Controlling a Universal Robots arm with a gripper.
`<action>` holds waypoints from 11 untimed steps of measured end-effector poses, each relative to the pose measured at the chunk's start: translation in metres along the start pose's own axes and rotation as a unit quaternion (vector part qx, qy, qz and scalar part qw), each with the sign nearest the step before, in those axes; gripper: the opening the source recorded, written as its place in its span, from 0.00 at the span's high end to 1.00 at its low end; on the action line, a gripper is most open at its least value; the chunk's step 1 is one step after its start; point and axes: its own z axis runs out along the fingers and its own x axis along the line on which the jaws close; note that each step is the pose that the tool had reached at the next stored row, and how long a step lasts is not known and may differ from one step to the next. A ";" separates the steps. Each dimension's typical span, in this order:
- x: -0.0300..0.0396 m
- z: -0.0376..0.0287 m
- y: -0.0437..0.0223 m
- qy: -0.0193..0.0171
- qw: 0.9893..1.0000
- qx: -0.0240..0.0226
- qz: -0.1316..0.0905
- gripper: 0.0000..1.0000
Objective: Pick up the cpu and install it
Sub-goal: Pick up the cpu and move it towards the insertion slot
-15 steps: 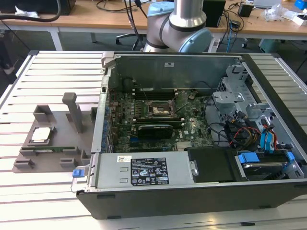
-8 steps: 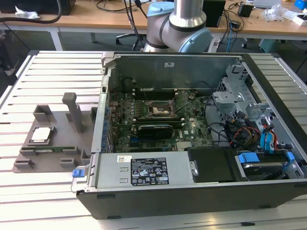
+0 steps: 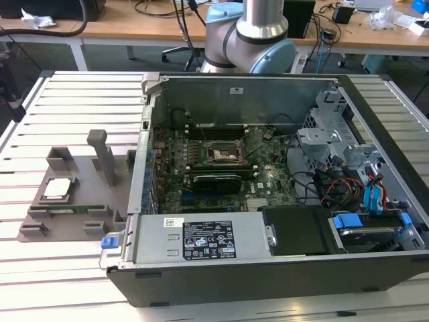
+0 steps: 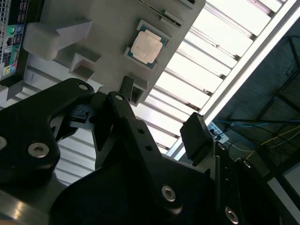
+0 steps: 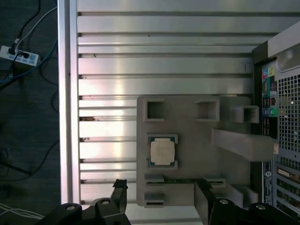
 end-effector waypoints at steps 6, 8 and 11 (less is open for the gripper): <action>0.0000 0.0021 0.0000 0.000 1.000 0.000 0.000 0.32; 0.0001 0.0028 0.0000 0.000 1.000 0.000 0.000 0.32; 0.0001 0.0043 0.0000 0.000 1.000 0.000 0.000 0.32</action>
